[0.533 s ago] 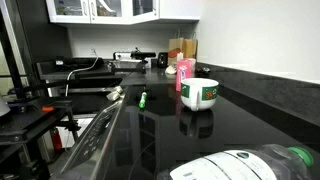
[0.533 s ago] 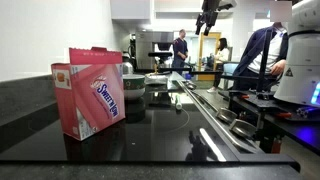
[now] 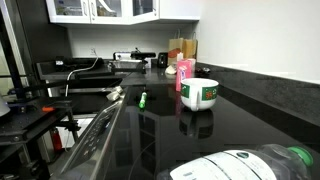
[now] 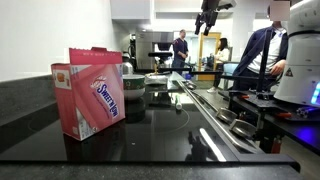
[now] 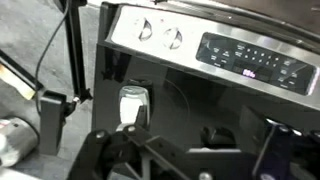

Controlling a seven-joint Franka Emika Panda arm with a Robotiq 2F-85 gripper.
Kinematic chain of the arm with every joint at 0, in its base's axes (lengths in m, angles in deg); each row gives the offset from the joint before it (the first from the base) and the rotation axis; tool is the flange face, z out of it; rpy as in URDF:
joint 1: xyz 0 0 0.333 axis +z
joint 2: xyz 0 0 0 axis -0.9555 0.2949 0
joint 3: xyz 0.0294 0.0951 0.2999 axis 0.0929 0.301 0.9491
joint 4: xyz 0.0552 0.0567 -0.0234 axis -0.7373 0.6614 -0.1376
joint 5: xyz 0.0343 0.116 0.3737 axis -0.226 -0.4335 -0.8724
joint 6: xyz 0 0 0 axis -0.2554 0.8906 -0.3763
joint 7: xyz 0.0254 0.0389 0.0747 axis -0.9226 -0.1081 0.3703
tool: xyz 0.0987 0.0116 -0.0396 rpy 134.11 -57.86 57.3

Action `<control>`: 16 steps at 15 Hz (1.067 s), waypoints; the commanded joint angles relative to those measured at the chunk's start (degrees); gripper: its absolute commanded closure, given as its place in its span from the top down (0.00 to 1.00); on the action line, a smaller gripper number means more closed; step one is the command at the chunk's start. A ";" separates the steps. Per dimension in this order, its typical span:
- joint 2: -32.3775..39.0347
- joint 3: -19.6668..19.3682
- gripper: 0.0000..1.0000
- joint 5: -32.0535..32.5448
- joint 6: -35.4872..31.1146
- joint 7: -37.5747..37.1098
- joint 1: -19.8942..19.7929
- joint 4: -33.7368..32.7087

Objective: Put the marker in the cup

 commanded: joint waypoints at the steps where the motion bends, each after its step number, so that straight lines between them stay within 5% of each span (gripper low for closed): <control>1: 2.82 0.74 1.00 -1.09 0.91 6.65 4.89 -1.76; 8: 13.86 3.51 1.00 -8.63 -0.42 18.26 18.72 -4.73; 16: 31.36 12.90 1.00 -9.14 -9.54 33.96 21.23 -9.22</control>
